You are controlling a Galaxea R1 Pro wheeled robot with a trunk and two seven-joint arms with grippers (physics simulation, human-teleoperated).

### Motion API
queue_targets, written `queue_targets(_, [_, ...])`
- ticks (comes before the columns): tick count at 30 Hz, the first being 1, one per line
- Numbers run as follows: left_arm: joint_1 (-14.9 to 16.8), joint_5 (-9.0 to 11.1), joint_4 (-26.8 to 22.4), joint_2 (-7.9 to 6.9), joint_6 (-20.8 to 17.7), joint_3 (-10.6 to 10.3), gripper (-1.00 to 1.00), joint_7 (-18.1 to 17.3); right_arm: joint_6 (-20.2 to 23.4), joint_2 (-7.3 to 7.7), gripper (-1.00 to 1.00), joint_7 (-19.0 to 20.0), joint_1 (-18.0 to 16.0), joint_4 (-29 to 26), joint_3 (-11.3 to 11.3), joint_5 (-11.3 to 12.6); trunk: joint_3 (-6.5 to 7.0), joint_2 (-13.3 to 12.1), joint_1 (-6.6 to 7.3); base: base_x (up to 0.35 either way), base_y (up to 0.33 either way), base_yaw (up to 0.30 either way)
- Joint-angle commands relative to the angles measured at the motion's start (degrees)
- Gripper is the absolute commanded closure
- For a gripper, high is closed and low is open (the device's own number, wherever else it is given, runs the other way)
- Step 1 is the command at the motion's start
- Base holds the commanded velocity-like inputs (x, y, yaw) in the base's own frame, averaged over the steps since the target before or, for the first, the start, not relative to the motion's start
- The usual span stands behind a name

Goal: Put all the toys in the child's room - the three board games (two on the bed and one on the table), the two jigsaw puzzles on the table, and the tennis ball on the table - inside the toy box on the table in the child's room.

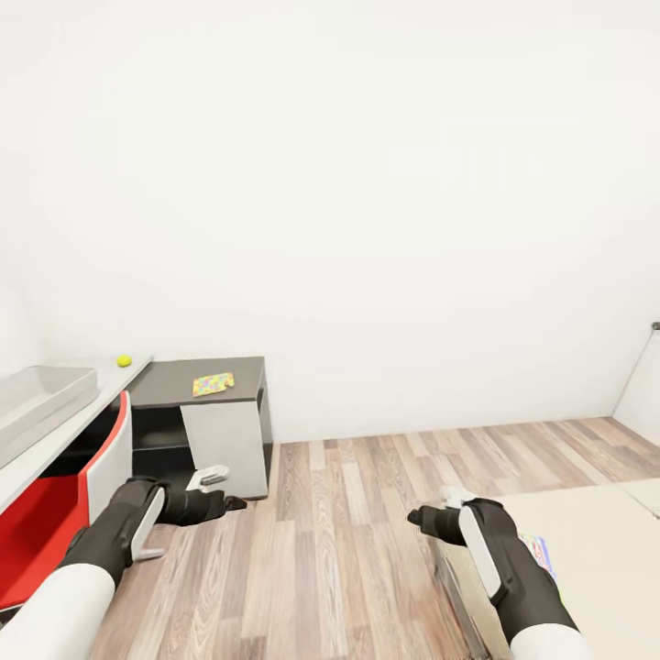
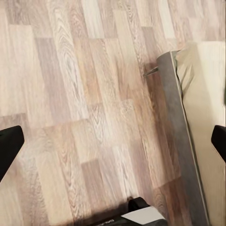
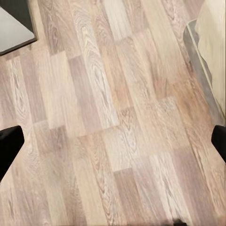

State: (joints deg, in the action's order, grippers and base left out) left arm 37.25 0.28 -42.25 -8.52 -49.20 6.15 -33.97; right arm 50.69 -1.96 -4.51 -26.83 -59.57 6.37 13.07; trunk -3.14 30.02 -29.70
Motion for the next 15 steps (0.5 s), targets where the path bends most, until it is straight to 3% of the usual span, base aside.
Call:
queue_targets(1, [0.0, 0.0, -0.3, -0.23, -0.5, 0.2, -1.0, -0.8, 0.3, -0.02, -1.0, -0.5, 0.0, -0.3, 0.1, 0.6, -0.12, 0.1, -0.03, 0.0, 0.0, -0.237])
queue_targets(15, [-0.1, 0.1, -1.0, -1.17, -0.7, -0.1, -1.0, -3.3, 0.5, 0.2, -1.0, -0.4, 0.0, -1.2, 0.5, 0.7, -0.12, 0.1, -0.03, -0.023, 0.015, -0.272])
